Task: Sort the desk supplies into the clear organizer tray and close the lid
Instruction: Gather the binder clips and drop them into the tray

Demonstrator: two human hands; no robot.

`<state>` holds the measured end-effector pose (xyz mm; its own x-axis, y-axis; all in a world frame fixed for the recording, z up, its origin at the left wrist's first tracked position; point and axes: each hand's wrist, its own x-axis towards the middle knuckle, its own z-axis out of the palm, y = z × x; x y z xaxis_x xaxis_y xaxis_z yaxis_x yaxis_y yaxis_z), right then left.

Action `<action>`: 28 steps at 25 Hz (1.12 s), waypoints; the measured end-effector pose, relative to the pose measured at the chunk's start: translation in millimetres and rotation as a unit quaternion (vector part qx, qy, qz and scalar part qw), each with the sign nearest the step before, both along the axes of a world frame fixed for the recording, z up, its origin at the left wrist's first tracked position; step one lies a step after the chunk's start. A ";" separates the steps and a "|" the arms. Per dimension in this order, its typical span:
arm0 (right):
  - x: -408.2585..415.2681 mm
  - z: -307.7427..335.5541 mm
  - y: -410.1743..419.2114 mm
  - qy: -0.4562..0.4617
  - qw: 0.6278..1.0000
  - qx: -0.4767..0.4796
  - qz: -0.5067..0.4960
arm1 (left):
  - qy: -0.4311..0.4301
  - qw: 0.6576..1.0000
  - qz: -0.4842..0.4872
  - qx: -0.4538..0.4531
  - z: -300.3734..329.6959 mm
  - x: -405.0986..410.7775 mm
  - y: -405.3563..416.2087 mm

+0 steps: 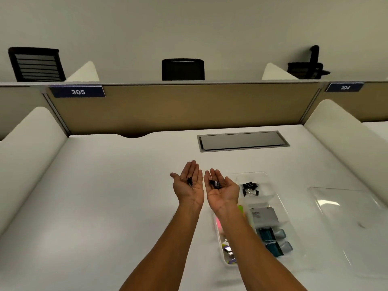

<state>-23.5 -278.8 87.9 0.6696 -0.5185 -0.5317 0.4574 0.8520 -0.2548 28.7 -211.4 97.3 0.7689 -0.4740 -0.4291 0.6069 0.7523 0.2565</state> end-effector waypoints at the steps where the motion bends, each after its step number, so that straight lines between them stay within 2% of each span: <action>1: -7.6 1.0 -12.2 0.005 1.000 0.002 -0.011 | 0.002 1.000 -0.019 0.009 -0.4 -5.4 -12.0; 6: -45.4 3.6 -71.9 0.043 0.998 0.004 -0.047 | 0.011 0.990 -0.125 0.057 -7.3 -30.2 -70.6; 15: -89.0 -11.4 -148.5 0.083 0.995 0.004 -0.049 | 0.040 0.969 -0.206 0.131 -29.4 -62.5 -155.0; 23: -86.8 -25.4 -171.4 0.115 0.993 0.002 -0.018 | 0.059 0.953 -0.216 0.206 -42.2 -62.5 -175.0; 28: -85.0 -21.1 -169.1 0.124 0.992 -0.002 0.012 | 0.051 0.947 -0.227 0.220 -40.7 -57.9 -168.8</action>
